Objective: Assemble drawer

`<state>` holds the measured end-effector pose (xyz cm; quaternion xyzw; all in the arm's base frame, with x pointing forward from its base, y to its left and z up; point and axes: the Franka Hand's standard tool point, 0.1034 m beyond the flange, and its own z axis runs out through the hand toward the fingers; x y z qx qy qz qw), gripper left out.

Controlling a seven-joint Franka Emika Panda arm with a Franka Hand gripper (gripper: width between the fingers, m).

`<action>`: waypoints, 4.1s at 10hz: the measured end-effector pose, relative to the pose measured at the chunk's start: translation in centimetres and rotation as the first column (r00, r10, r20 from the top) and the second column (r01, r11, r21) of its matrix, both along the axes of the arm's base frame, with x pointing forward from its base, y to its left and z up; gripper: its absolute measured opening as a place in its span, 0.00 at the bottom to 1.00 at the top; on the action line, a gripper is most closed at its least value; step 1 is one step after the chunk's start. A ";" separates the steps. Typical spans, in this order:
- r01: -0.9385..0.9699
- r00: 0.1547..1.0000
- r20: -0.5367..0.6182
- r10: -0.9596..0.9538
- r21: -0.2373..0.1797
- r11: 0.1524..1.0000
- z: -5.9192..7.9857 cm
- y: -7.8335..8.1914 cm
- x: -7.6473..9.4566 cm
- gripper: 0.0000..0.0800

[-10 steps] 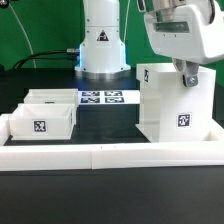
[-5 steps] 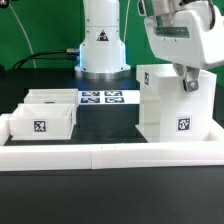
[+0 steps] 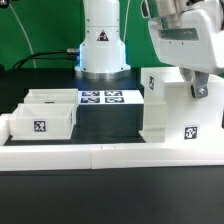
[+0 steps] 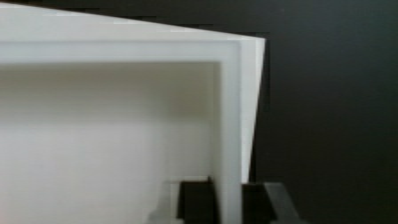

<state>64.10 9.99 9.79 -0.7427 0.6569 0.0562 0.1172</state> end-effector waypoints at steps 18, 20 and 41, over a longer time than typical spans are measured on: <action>-0.255 0.966 0.039 0.256 -0.011 0.967 3.2 -0.3 -5.1 0.81; -0.292 0.955 0.046 0.293 -0.015 0.956 3.0 -0.3 -5.0 0.81; -0.942 0.244 -0.044 0.969 -0.247 0.226 3.4 -13.2 -10.3 0.81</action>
Offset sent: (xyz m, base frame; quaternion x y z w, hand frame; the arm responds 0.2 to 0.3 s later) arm 0.0000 0.0000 0.0000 0.0000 0.0000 0.0000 1.0000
